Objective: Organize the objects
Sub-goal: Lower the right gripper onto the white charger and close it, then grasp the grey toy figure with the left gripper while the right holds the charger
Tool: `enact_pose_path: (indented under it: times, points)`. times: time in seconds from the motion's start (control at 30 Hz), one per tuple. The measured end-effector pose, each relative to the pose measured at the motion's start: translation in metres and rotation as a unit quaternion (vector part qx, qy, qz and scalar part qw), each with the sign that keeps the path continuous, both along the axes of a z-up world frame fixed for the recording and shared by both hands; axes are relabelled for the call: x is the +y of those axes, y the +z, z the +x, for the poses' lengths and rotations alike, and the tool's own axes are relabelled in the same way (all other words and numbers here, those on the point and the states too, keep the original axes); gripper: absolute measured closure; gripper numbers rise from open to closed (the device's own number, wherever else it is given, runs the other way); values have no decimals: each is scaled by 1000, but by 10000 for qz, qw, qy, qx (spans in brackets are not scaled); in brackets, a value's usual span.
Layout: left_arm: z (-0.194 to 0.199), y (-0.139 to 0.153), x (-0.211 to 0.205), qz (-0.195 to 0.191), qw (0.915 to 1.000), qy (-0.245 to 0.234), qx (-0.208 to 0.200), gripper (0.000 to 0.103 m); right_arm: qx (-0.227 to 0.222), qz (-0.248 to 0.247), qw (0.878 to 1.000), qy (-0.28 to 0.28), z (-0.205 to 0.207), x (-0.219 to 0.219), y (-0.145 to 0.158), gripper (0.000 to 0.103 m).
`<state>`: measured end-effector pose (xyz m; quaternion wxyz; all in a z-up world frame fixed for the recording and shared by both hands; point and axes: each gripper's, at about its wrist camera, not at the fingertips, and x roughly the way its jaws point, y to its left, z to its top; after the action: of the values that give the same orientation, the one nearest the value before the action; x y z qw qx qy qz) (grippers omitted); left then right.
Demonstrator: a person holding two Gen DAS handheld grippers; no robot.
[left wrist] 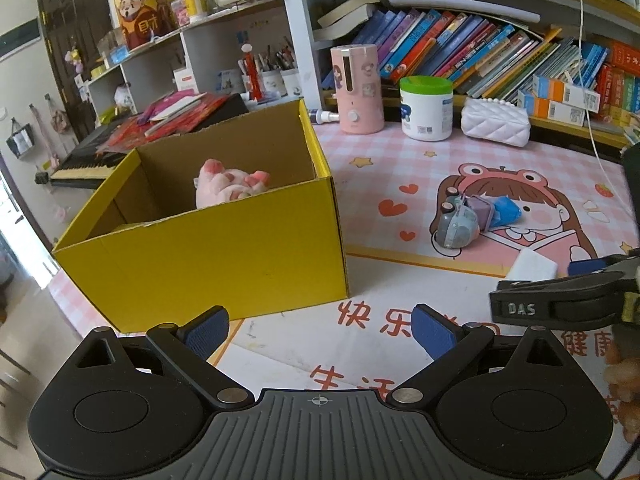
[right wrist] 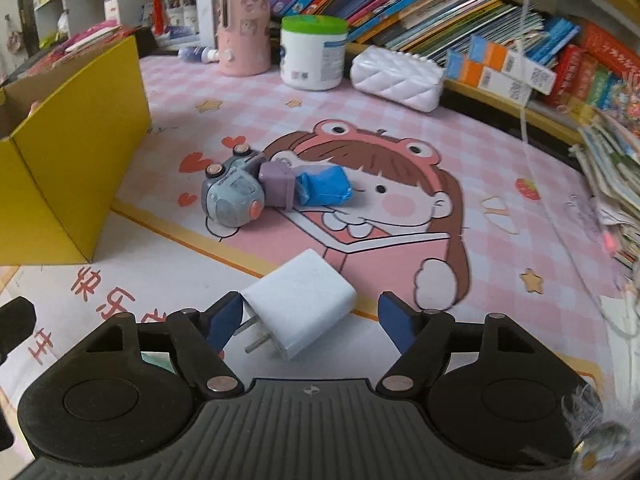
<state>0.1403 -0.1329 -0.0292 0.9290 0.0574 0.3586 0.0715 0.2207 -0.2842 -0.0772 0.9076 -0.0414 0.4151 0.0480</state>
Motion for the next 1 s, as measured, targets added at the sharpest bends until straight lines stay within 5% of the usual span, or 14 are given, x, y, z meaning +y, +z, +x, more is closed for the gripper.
enact_pose_path:
  times: [0.07, 0.33, 0.67, 1.0]
  points:
    - [0, 0, -1, 1, 10000, 0, 11, 5, 82, 118, 9998, 103, 2, -1, -4, 40]
    - [6, 0, -15, -9, 9999, -149, -8, 6, -57, 295, 9995, -64, -3, -18, 5, 40]
    - [34, -2, -56, -325, 9959, -839, -52, 23, -656, 196, 9937, -889, -21, -70, 36, 40]
    - [85, -15, -74, -528, 9950, -837, 132, 35, -707, 134, 9950, -693, -27, -79, 36, 40]
